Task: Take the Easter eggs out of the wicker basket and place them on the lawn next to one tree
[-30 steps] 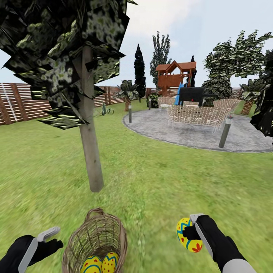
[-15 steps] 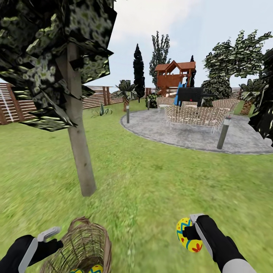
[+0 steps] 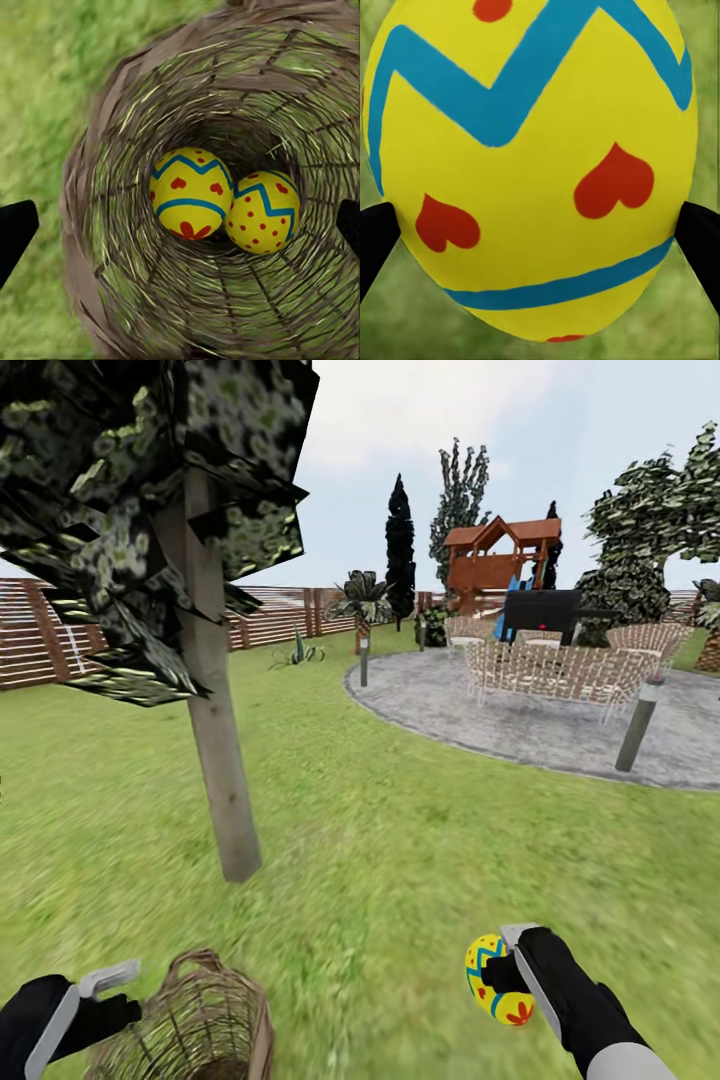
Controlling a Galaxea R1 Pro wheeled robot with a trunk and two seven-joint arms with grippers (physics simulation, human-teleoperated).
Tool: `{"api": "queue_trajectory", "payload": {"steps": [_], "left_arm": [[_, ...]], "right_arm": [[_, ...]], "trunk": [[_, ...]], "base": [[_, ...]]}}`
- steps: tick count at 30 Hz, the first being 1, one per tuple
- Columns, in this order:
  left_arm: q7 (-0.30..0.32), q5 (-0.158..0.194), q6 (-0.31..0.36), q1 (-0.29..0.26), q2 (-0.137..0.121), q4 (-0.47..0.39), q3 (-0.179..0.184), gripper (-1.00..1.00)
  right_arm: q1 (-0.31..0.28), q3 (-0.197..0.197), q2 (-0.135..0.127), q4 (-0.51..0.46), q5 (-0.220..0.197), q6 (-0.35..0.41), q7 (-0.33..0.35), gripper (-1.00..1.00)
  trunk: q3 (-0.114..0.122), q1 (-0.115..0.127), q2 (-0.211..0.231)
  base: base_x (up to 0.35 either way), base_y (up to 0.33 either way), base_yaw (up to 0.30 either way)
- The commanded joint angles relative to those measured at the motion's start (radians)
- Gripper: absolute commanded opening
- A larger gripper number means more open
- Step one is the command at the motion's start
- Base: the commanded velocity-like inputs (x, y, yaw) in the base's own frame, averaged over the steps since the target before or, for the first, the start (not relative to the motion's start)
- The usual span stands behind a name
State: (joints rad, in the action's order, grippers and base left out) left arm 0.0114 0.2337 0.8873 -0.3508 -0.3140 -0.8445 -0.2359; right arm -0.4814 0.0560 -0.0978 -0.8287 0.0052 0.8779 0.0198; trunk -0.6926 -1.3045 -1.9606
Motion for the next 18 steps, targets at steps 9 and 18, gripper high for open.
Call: {"api": "queue_trajectory", "payload": {"steps": [9, 18], "left_arm": [[0.074, -0.012, 0.024, 0.000, -0.039, 0.005, 0.129, 1.00], [0.076, -0.010, 0.024, 0.000, -0.037, 0.004, 0.123, 1.00]], "right_arm": [[0.000, 0.004, -0.002, -0.001, 0.001, 0.004, 0.003, -1.00], [-0.001, 0.003, -0.002, -0.001, 0.001, 0.003, 0.003, -1.00]], "trunk": [[-0.001, 0.000, 0.000], [-0.014, -0.016, -0.028]], "base": [[0.103, -0.104, 0.009], [0.000, 0.000, 0.000]]}}
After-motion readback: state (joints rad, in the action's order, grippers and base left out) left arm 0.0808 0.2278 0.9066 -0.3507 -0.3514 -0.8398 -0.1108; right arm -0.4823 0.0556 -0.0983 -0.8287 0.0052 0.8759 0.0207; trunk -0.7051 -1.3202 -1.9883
